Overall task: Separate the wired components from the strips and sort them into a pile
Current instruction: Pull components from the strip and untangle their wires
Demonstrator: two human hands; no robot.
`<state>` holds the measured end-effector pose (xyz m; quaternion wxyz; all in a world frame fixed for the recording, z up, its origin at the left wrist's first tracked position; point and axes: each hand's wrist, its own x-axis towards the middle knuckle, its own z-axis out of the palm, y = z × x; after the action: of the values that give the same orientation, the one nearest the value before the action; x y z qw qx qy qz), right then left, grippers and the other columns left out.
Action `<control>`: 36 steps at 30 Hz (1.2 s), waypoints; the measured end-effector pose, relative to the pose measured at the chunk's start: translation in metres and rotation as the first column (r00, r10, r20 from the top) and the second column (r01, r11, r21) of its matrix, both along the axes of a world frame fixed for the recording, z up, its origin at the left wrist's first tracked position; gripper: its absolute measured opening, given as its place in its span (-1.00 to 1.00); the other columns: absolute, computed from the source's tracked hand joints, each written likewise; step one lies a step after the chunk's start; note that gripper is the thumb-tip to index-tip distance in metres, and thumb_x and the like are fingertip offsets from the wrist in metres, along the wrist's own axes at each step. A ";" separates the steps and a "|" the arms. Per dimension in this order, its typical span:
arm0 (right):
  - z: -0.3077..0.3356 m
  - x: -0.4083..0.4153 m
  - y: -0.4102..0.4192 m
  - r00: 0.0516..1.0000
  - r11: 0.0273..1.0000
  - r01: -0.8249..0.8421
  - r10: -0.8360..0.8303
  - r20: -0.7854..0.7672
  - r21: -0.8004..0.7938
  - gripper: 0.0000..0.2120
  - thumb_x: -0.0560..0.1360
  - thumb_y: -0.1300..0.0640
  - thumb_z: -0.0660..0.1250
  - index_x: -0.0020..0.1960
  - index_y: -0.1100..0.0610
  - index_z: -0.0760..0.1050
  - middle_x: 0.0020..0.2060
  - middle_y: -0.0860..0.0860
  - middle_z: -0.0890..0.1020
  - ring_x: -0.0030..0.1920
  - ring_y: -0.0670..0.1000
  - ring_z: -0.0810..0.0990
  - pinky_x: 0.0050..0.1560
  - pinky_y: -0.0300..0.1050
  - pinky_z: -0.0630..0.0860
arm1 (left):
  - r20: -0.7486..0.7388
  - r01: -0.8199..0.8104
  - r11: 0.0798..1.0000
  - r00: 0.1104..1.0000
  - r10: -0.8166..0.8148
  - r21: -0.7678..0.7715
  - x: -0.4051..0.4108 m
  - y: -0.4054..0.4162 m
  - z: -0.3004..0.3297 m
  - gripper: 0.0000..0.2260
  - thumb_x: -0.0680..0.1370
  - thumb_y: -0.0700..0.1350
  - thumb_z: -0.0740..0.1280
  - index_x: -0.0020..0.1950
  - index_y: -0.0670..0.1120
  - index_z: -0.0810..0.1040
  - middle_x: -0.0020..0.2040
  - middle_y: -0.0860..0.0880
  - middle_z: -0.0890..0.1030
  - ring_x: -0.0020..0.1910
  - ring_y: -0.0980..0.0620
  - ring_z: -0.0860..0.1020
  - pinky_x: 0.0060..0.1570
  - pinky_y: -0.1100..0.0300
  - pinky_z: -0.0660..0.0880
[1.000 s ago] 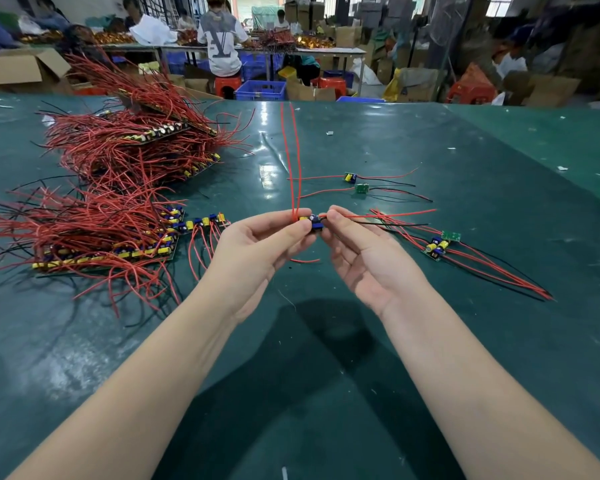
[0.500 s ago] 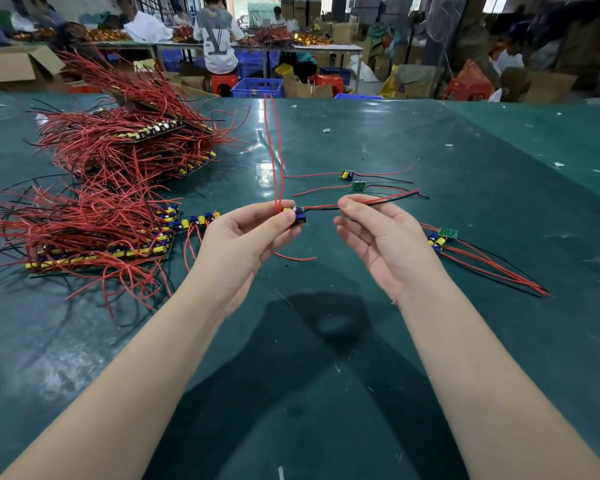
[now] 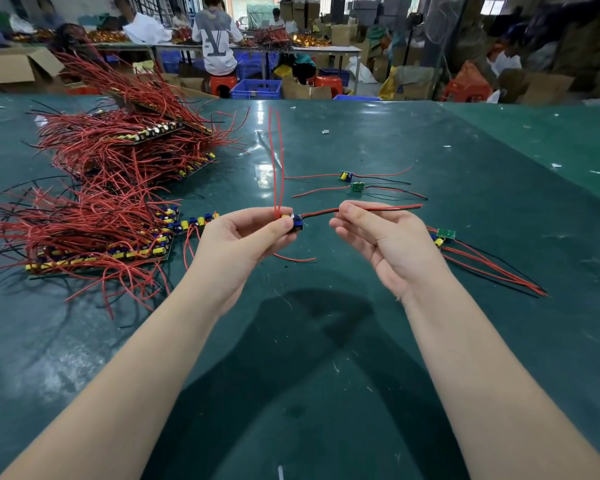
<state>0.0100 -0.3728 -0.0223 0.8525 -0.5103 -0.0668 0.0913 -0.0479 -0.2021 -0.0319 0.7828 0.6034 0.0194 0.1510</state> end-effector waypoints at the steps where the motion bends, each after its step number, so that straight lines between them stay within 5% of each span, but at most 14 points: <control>1: -0.001 0.000 0.000 1.000 1.000 0.017 -0.017 -0.010 -0.001 -0.91 0.45 0.38 0.39 -0.22 0.29 0.62 -0.34 0.13 0.69 -0.31 0.03 0.70 -0.30 -0.28 0.59 | 0.002 -0.007 0.999 1.000 0.007 0.049 0.000 0.000 -0.001 -0.89 0.48 -0.33 0.38 -0.04 -0.18 0.65 -0.15 -0.07 0.71 -0.17 0.07 0.67 -0.10 0.32 0.56; 8: -0.011 0.003 0.004 0.991 0.993 0.106 -0.110 -0.071 -0.059 -0.93 0.43 0.42 0.41 -0.21 0.32 0.59 -0.38 0.12 0.68 -0.35 0.03 0.69 -0.30 -0.26 0.59 | 0.042 0.000 0.958 0.999 -0.012 0.286 -0.002 -0.003 -0.004 -0.86 0.45 -0.30 0.44 -0.07 -0.09 0.68 -0.14 -0.04 0.72 -0.17 0.05 0.68 -0.06 0.29 0.56; 15: -0.017 0.005 0.005 0.992 0.998 0.036 -0.041 -0.121 -0.044 -0.95 0.44 0.42 0.40 -0.19 0.34 0.59 -0.38 0.13 0.67 -0.36 0.03 0.68 -0.31 -0.27 0.59 | 0.045 0.035 0.993 0.998 -0.041 0.117 0.000 -0.004 -0.004 -0.78 0.31 -0.20 0.45 -0.07 -0.17 0.66 -0.17 -0.05 0.71 -0.17 0.05 0.66 -0.06 0.26 0.58; 20: -0.015 0.009 0.004 0.996 0.999 -0.029 0.031 -0.086 0.024 -0.93 0.51 0.33 0.36 -0.13 0.33 0.59 -0.28 0.15 0.70 -0.25 0.06 0.71 -0.26 -0.26 0.60 | 0.045 0.020 0.998 0.999 -0.017 -0.064 0.002 -0.001 -0.002 -0.87 0.40 -0.31 0.39 -0.07 -0.21 0.62 -0.21 -0.04 0.70 -0.20 0.07 0.66 -0.13 0.32 0.57; 36: -0.015 0.008 0.003 0.960 0.968 -0.238 0.246 -0.135 0.077 -0.72 0.56 0.20 0.30 -0.26 0.20 0.71 -0.19 0.15 0.71 -0.14 0.04 0.72 -0.19 -0.24 0.61 | -0.021 -0.127 0.992 0.992 0.126 -0.014 0.007 0.013 -0.006 -0.90 0.45 -0.35 0.40 -0.10 -0.19 0.64 -0.20 -0.07 0.70 -0.15 0.03 0.67 -0.08 0.29 0.58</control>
<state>0.0180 -0.3700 -0.0373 0.8525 -0.4646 -0.0700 0.2292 -0.0406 -0.1888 -0.0377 0.7760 0.5965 0.0668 0.1940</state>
